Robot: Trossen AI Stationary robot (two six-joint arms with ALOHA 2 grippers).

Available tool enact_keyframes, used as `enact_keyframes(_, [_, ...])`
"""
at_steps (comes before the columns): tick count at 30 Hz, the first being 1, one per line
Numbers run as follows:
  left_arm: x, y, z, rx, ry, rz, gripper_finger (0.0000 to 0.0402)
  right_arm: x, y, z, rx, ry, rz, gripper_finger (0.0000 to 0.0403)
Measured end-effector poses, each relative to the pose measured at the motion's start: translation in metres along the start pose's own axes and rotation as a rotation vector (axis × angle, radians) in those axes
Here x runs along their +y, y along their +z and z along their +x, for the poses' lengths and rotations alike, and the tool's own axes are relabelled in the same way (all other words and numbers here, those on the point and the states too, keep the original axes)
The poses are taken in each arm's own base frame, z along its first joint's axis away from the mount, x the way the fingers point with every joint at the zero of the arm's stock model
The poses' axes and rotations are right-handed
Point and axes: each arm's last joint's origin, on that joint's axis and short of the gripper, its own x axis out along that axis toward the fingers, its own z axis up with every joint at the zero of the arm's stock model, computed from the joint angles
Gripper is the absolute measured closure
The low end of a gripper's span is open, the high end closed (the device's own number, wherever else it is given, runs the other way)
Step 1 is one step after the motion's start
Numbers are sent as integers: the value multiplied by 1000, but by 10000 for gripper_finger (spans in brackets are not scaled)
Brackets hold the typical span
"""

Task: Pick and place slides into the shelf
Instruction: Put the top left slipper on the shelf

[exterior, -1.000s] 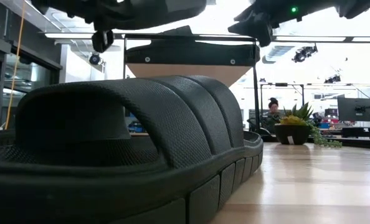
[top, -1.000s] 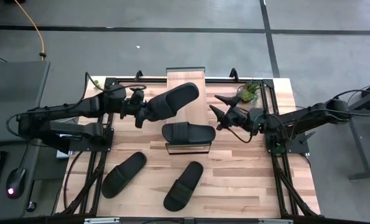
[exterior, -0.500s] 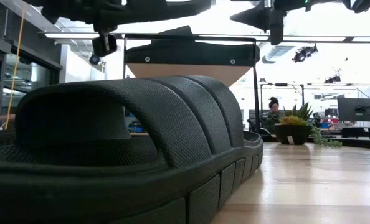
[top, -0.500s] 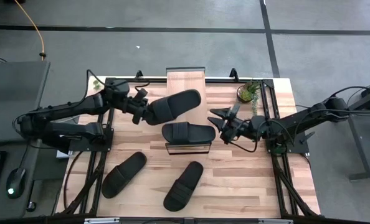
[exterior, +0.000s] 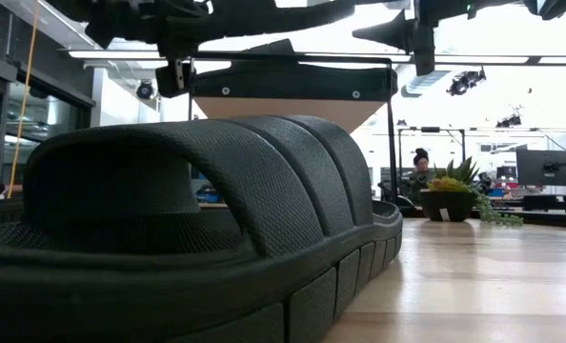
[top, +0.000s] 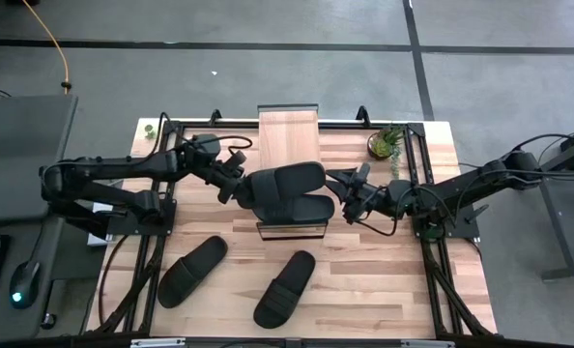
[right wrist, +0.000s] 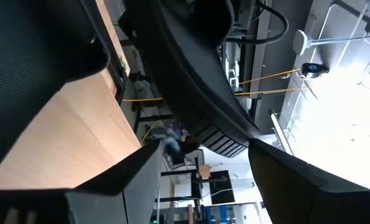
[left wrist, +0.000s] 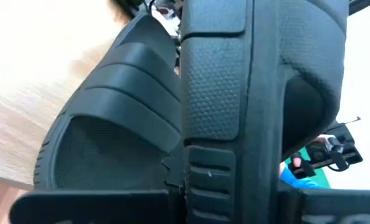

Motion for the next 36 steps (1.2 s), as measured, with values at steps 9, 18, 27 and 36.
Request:
enact_keyframes(9, [7, 1, 7, 12, 11, -22, 359, 6, 3, 6, 5, -10, 4, 171])
enact_keyframes(18, [12, 3, 8, 1, 27, -31, 358, 8, 7, 12, 9, -66, -2, 171])
enact_keyframes(27, [22, 14, -4, -37, 34, -22, 357, 6, 6, 12, 46, -84, 82, 171])
enact_keyframes(36, [41, 17, -21, -25, 105, -104, 357, 6, 6, 12, 70, -84, 139, 171])
